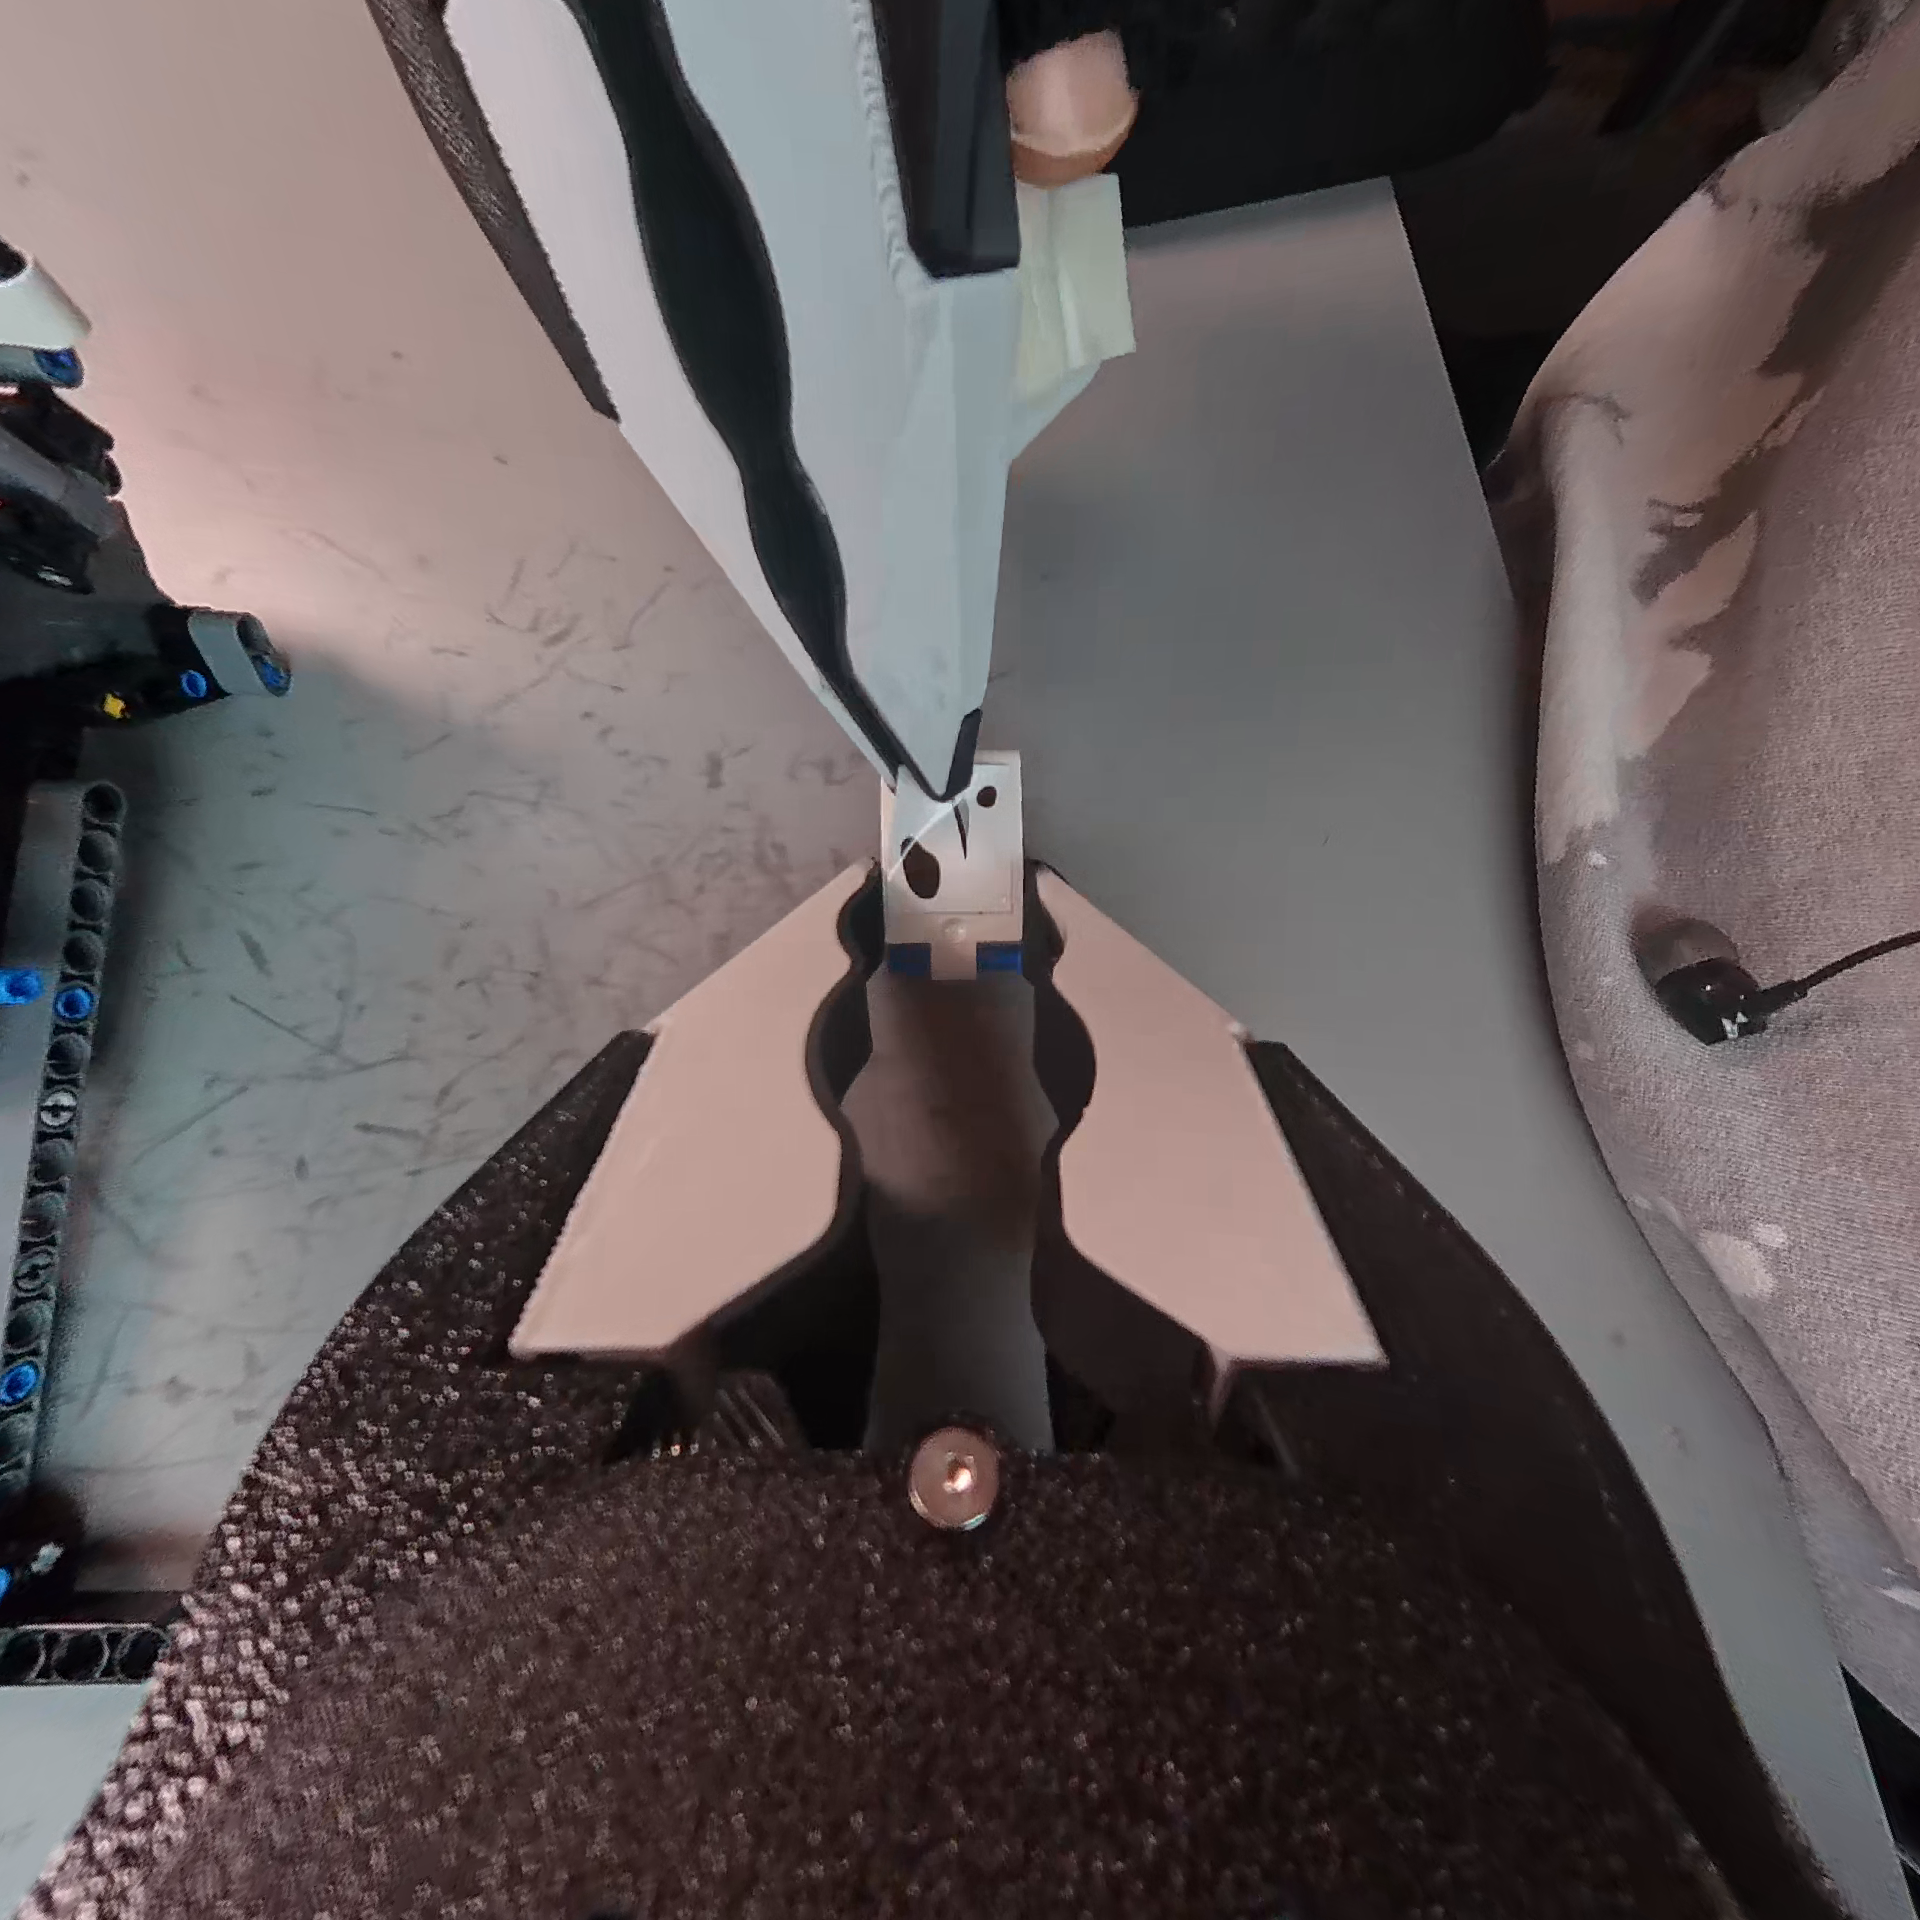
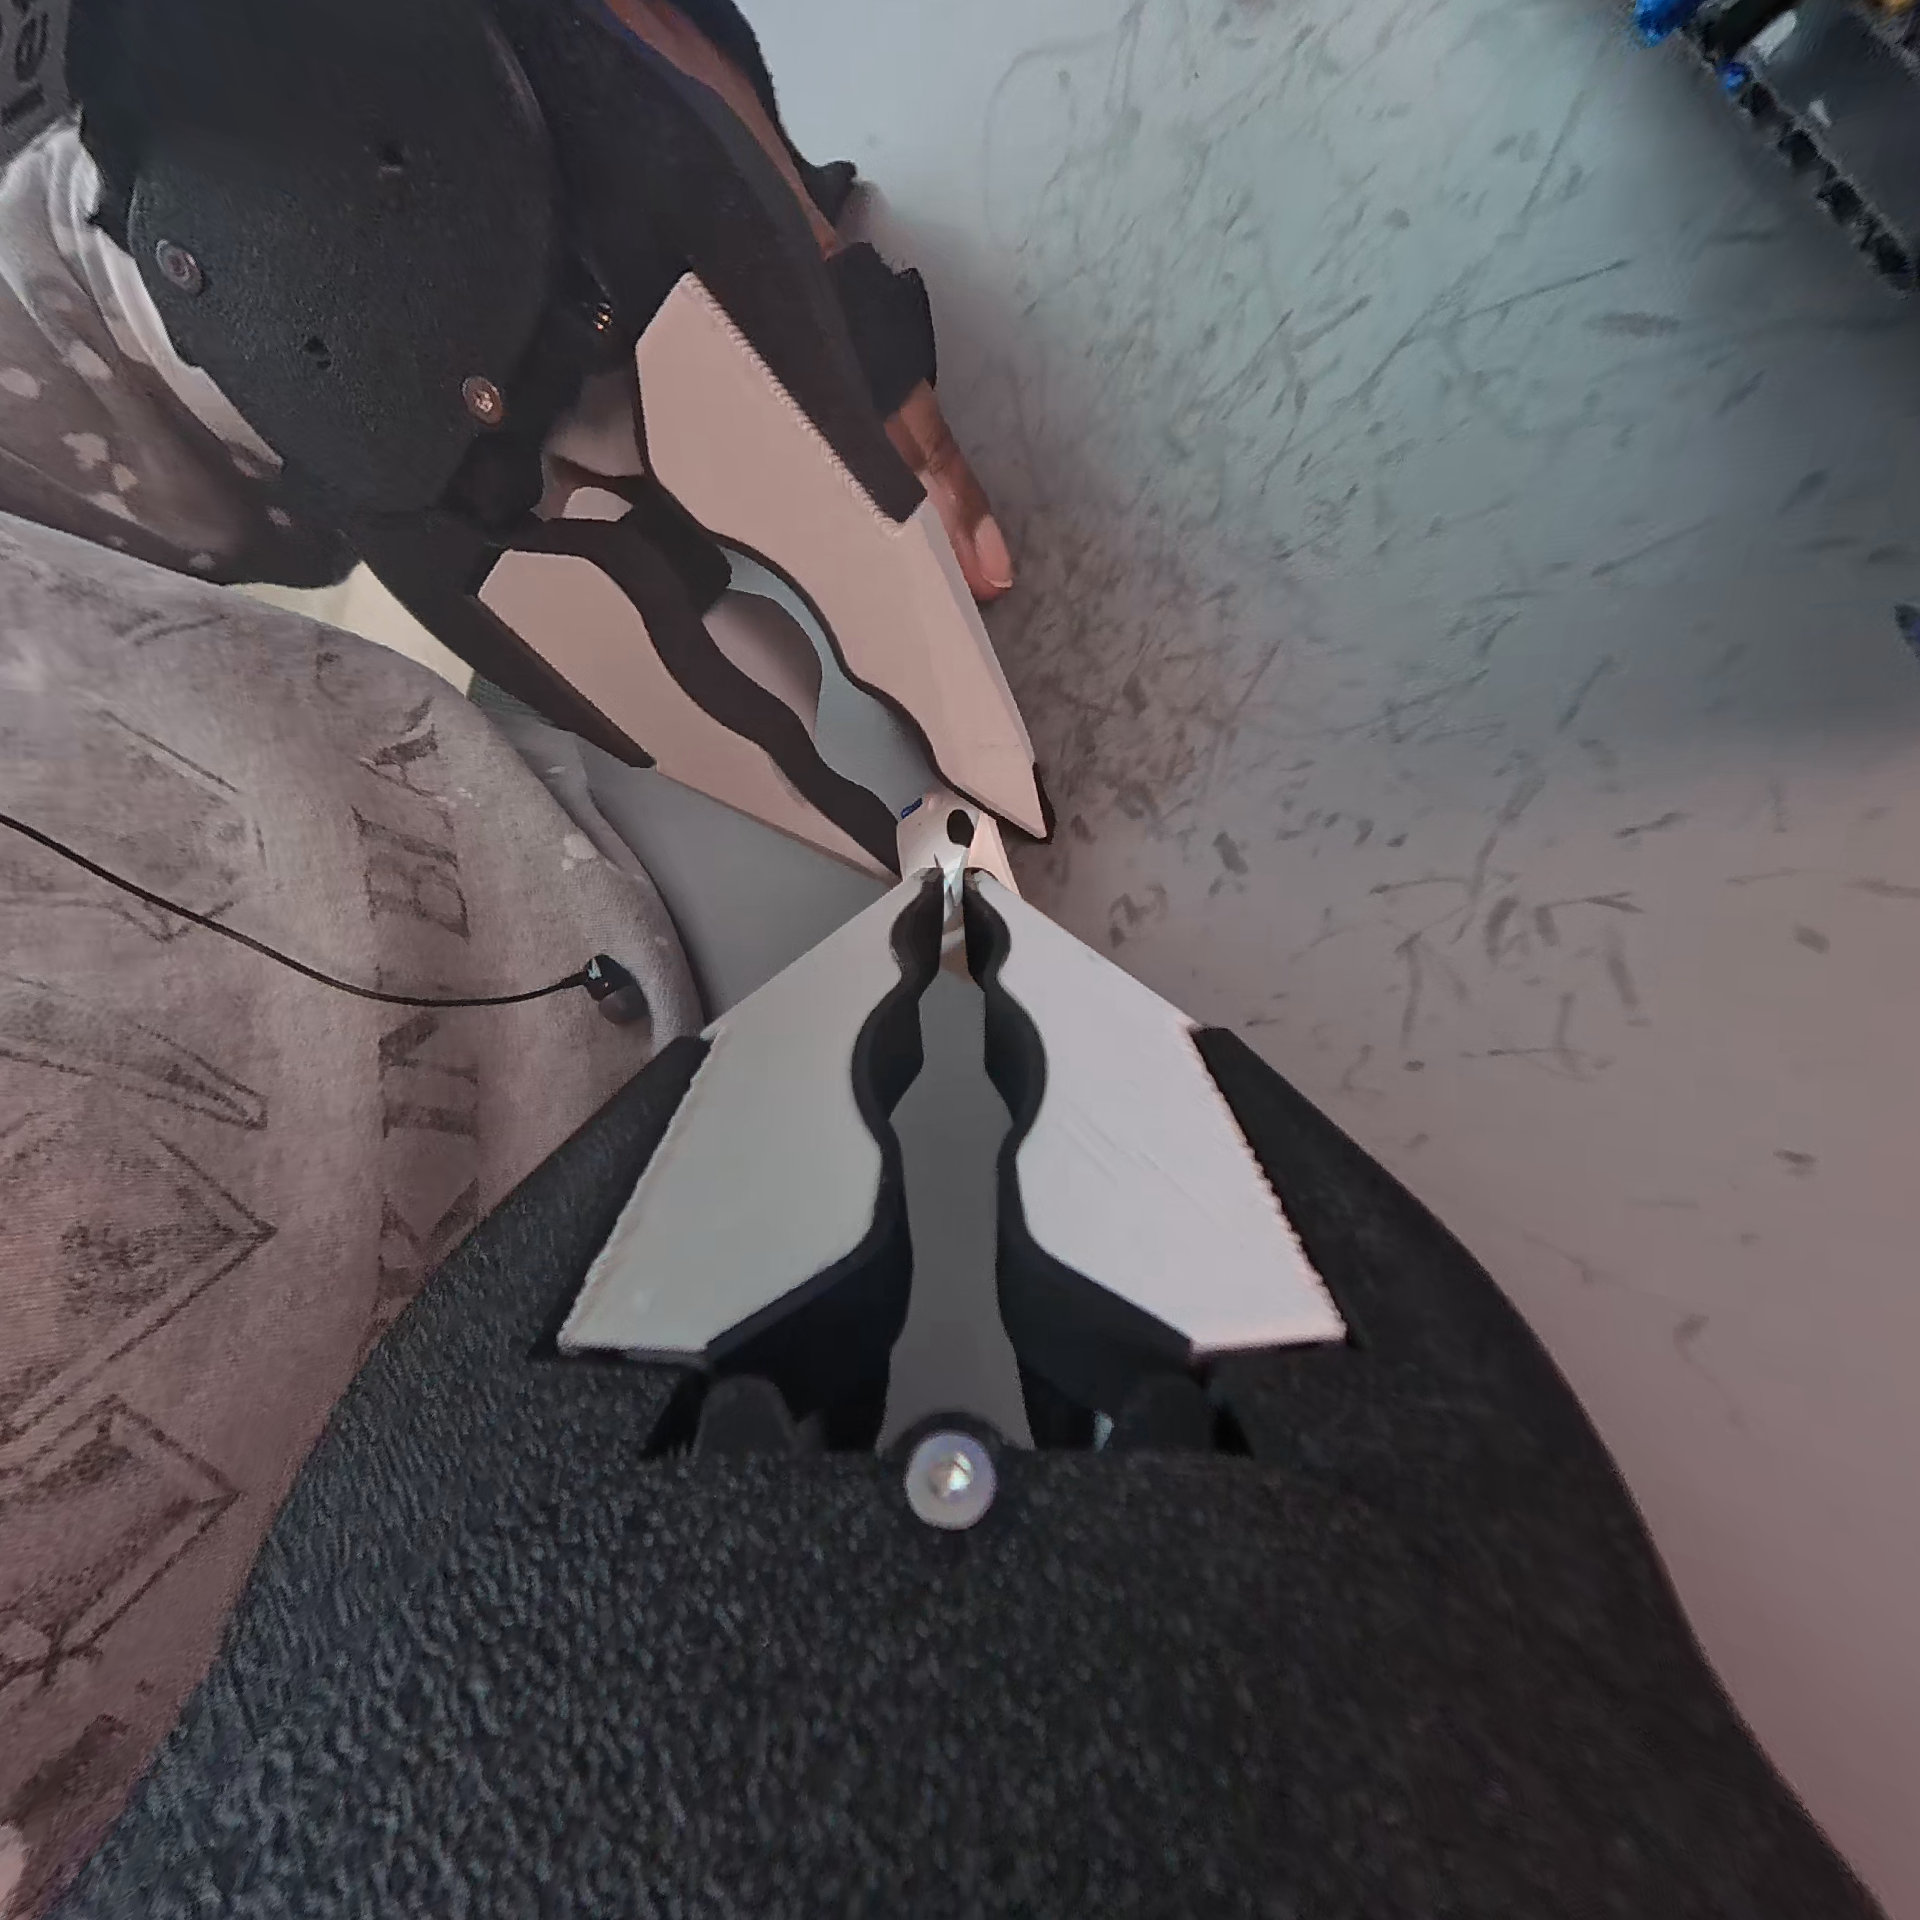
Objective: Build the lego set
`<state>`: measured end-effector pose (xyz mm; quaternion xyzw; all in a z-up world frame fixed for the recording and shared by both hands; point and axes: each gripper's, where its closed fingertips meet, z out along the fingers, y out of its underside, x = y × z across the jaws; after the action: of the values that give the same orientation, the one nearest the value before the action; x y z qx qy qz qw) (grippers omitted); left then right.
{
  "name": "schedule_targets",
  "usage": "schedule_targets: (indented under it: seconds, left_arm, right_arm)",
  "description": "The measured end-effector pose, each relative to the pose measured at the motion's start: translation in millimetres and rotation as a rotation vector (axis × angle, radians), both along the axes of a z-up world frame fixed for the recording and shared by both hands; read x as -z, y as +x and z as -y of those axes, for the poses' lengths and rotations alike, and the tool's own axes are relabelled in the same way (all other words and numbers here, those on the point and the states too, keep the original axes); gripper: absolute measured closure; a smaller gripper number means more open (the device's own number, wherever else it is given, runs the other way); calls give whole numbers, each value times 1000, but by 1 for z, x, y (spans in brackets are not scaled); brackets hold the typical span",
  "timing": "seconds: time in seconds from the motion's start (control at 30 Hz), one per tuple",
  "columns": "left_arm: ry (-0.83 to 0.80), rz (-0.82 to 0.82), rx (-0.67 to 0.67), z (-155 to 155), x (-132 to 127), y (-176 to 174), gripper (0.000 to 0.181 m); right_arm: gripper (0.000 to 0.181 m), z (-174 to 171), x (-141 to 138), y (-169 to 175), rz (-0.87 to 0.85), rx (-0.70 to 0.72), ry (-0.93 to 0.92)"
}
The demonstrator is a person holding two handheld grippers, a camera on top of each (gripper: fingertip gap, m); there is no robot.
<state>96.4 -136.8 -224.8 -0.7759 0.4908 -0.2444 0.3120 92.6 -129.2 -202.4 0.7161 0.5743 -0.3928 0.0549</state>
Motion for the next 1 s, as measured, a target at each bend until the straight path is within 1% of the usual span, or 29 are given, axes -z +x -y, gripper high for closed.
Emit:
schedule_targets:
  seconds: [0.13, 0.17, 0.2, 0.23, 0.33, 0.47, 0.53, 0.6, 0.7, 0.77, 0.83, 0.87, 0.93, 1.0]
  left_arm:
    - [1, -5, 14, 2, 0, 0, 156]
    - [12, -10, 25, 3, 1, -2, 156]
    - [23, -17, 27, 4, 1, -3, 156]
    - [38, -22, 20, 2, 1, -4, 156]
    - [64, -3, 18, 0, -4, -4, 156]
    - [137, 10, 16, -4, -12, -2, 156]
    - [185, 15, 14, -5, -18, -2, 155]
    - [233, 15, 14, -7, -23, -1, 156]
    - [292, 4, 13, -10, -27, -2, 155]
    - [300, 25, 20, -10, -30, -1, 155]
    - [253, 111, 32, -5, -37, 0, 152]
    - [193, 194, 35, -2, -43, 2, 148]
    - [68, 339, 40, 3, -58, 3, 146]
    - [-31, 429, 34, 5, -68, 1, 145]
  right_arm:
    - [168, 2, -3, 3, -24, -59, 56]
    - [159, -7, -1, 4, -23, -52, 110]
    - [157, -18, 0, 8, -25, -51, 169]
    - [157, -22, -3, 10, -39, -48, 177]
    - [155, -16, -13, 11, -93, -32, 138]
    - [147, -2, -8, 2, -138, 33, 25]
    - [148, 1, -7, -3, -158, 67, -38]
    - [160, 2, -11, -7, -181, 107, -109]
    - [168, -1, -19, -9, -215, 133, -190]
    - [172, -1, -26, -8, -235, 127, -238]
    - [174, 2, -31, -5, -271, 87, -246]
    - [175, 3, -33, -3, -289, 55, -225]
    - [176, 6, -39, -1, -343, -21, -173]
    - [176, 12, -46, 1, -391, -111, -116]
